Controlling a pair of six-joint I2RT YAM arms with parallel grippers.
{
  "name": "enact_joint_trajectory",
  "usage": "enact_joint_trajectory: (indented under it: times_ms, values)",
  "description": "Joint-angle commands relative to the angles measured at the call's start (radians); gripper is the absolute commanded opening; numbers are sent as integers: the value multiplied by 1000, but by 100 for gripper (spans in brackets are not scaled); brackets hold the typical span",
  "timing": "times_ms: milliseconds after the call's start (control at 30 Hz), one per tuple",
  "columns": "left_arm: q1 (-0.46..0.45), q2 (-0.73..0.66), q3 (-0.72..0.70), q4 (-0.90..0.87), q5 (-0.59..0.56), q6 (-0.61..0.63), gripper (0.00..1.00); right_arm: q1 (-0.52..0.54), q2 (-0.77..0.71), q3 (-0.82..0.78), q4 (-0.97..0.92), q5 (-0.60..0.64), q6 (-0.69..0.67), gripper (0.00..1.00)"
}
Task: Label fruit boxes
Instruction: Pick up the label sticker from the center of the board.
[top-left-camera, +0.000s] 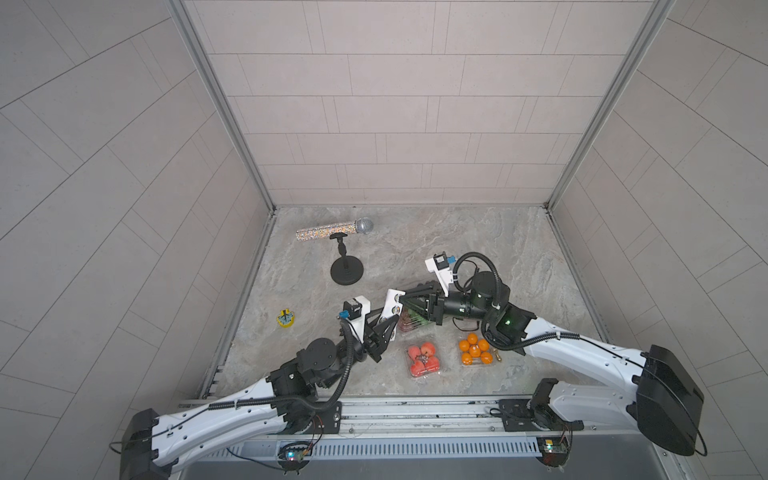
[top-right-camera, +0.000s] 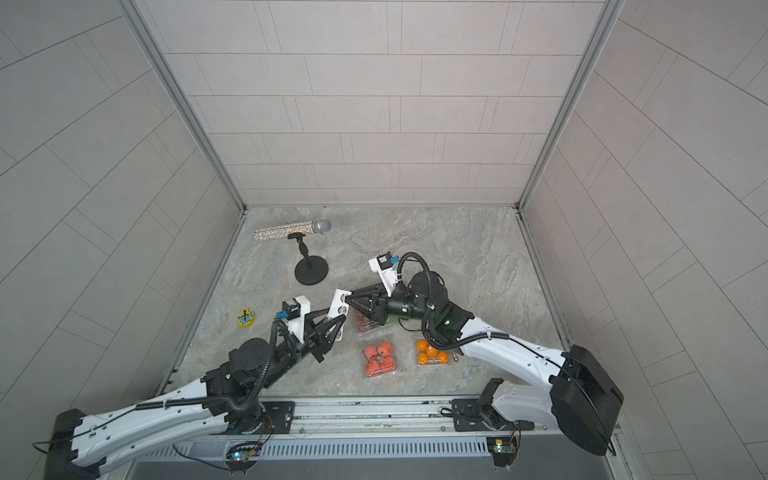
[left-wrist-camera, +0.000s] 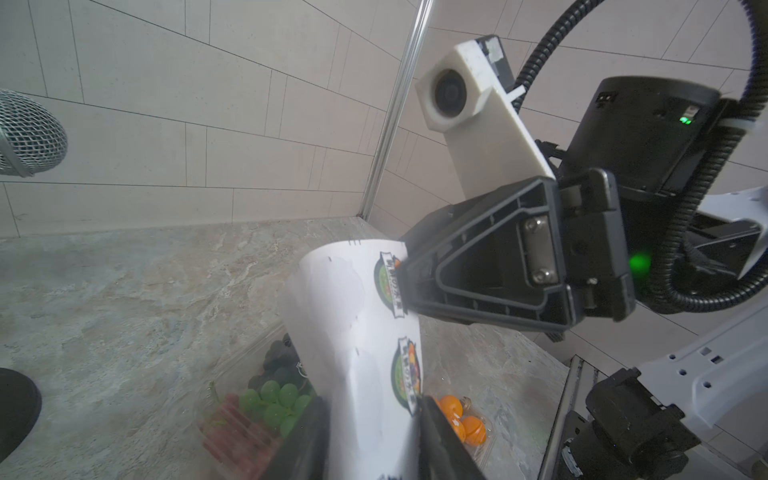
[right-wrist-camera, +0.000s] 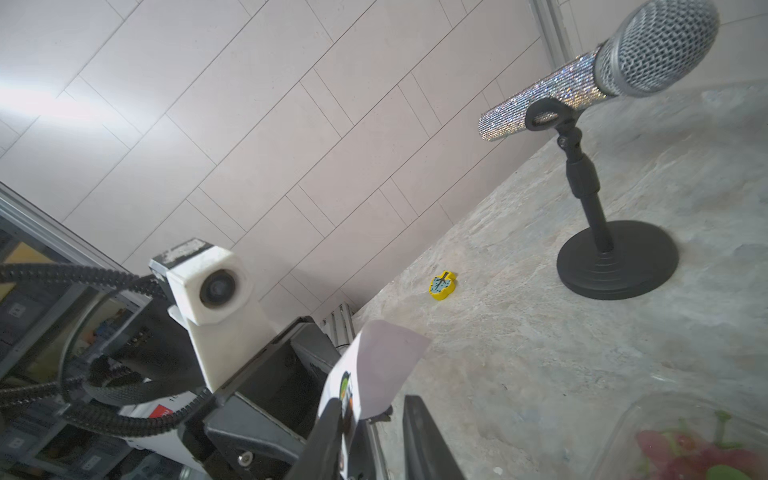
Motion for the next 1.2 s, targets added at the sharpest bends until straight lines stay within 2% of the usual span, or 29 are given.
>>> enact_joint_trajectory:
  times_ms: [0, 100, 267, 300, 400, 467, 500, 633, 733, 833, 967, 1167]
  values:
    - [3, -2, 12, -5, 5, 20, 40, 7, -7, 35, 33, -16, 7, 21]
    - [3, 7, 14, -2, 5, 18, 41, 7, -11, 33, 17, -15, 0, 0]
    - [3, 23, 16, 1, 0, 21, 44, 7, -42, 22, -12, 5, -18, 0]
    - [3, 21, 15, 7, 7, 20, 49, 7, -51, 20, -22, 8, -24, 0]
    - [4, 3, 9, 2, 46, 24, 82, 1, -82, 18, -63, 7, -61, 0]
    - [5, -16, 9, -5, 87, 23, 97, -10, -111, 25, -121, -24, -121, 0]
    - [8, -29, 23, -28, 136, 29, 99, -27, -127, 27, -149, -54, -151, 0]
    - [24, -50, 76, -28, 375, 65, 100, -155, -185, -8, -138, -243, -162, 0]
    - [34, -24, 127, -51, 424, 106, 100, -203, -199, -28, -66, -359, -127, 0]
    - [50, 5, 154, -31, 443, 118, 99, -203, -199, -23, -79, -377, -136, 0]
    - [96, 46, 165, 26, 547, 99, 98, -206, -216, -39, -76, -386, -146, 0]
    - [298, 97, 137, 130, 683, -46, 98, -205, -257, -55, -110, -371, -179, 0]
